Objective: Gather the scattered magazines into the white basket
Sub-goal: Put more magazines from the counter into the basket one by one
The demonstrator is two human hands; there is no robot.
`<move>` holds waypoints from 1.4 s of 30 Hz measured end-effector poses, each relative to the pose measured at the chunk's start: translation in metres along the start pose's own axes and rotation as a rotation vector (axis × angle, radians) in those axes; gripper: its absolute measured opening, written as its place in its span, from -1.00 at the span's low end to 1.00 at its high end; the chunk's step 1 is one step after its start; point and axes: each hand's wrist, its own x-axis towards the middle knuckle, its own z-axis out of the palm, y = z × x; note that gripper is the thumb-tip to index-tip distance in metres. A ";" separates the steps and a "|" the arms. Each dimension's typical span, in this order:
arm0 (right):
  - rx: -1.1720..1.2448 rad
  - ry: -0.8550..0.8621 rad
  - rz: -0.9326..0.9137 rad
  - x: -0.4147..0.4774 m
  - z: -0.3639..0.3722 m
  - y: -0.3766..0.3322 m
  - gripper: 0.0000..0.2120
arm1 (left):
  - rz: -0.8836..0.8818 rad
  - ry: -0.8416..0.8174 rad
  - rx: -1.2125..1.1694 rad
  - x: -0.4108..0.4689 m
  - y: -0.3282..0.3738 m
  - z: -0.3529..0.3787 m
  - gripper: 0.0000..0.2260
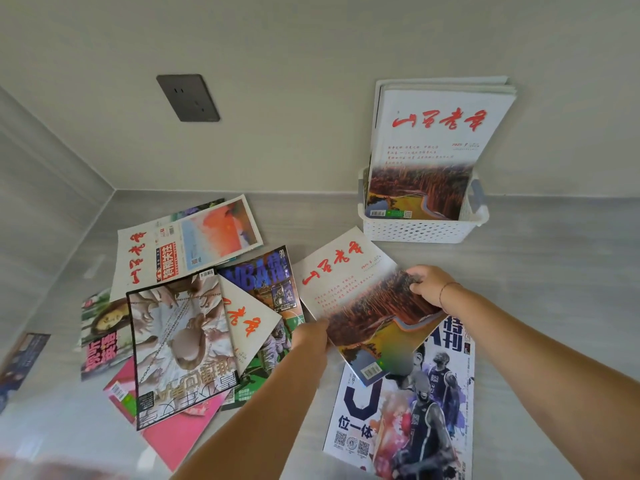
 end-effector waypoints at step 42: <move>0.583 0.617 -0.331 0.003 -0.204 -0.063 -0.78 | 1.051 -0.120 0.242 -0.082 0.230 0.133 -0.85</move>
